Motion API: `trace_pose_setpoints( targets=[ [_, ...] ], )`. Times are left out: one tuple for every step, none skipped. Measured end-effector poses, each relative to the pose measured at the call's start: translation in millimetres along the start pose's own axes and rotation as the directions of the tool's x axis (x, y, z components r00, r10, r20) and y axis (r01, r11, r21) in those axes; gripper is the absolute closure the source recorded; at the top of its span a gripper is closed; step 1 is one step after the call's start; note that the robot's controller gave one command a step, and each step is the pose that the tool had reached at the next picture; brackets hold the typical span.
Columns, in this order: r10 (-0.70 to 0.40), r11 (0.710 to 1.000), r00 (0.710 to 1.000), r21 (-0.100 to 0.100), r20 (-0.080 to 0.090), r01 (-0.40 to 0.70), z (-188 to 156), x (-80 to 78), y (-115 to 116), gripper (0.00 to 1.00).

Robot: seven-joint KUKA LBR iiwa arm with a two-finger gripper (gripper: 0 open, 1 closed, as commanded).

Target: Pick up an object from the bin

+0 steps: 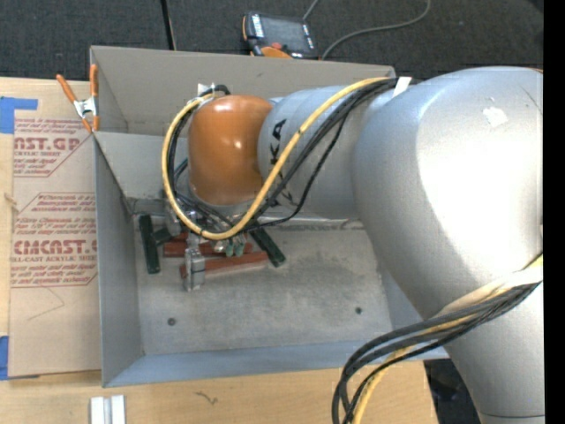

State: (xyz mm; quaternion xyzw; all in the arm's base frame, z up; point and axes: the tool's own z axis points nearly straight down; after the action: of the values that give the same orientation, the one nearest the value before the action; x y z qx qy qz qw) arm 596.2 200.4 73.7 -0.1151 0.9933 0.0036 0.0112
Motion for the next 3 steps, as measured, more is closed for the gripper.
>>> trace_pose_setpoints(
  targets=[
    [0.000, 1.000, 1.000, -0.001, -0.014, 0.000, -0.9, 2.9, 1.2, 1.00],
    [0.000, 1.000, 1.000, 0.002, -0.017, 0.000, 2.3, 4.6, -0.5, 0.00],
    [0.000, 1.000, 1.000, 0.001, -0.017, 0.000, 0.8, 4.1, 0.4, 1.00]
  ],
)
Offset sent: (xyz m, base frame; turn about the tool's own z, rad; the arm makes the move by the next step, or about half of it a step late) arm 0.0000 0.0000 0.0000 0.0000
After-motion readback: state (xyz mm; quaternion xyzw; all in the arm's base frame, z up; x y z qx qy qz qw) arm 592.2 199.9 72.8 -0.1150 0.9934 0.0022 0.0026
